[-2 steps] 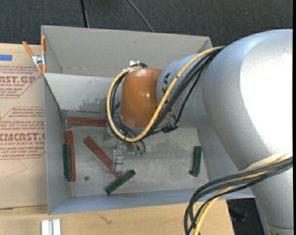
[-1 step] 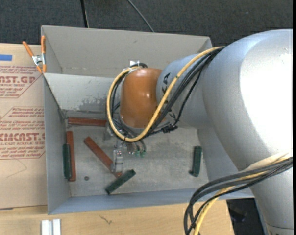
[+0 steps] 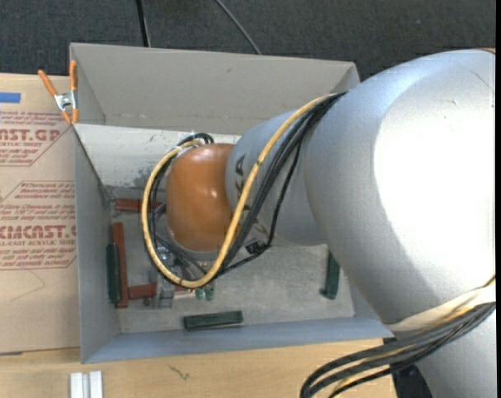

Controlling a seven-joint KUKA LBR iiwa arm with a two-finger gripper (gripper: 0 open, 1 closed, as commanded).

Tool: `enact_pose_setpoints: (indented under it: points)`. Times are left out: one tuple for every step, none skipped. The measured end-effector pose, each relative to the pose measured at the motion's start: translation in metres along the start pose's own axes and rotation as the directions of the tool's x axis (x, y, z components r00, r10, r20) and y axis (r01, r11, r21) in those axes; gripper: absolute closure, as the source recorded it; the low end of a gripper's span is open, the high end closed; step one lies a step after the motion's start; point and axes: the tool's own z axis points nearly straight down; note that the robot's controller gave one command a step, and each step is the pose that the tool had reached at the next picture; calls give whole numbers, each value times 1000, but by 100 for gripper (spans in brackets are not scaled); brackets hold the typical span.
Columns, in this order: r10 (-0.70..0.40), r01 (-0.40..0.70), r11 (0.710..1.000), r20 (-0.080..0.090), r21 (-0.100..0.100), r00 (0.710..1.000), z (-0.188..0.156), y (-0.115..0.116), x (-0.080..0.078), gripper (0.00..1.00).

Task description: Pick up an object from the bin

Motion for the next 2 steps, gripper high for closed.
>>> enact_pose_setpoints:
  points:
    - [0, 0, 1000, 0, 0, 1000, 0, 0, 0, 100]
    - [-4, 4, 1000, -5, 2, 1000, -48, -33, -30, 100]
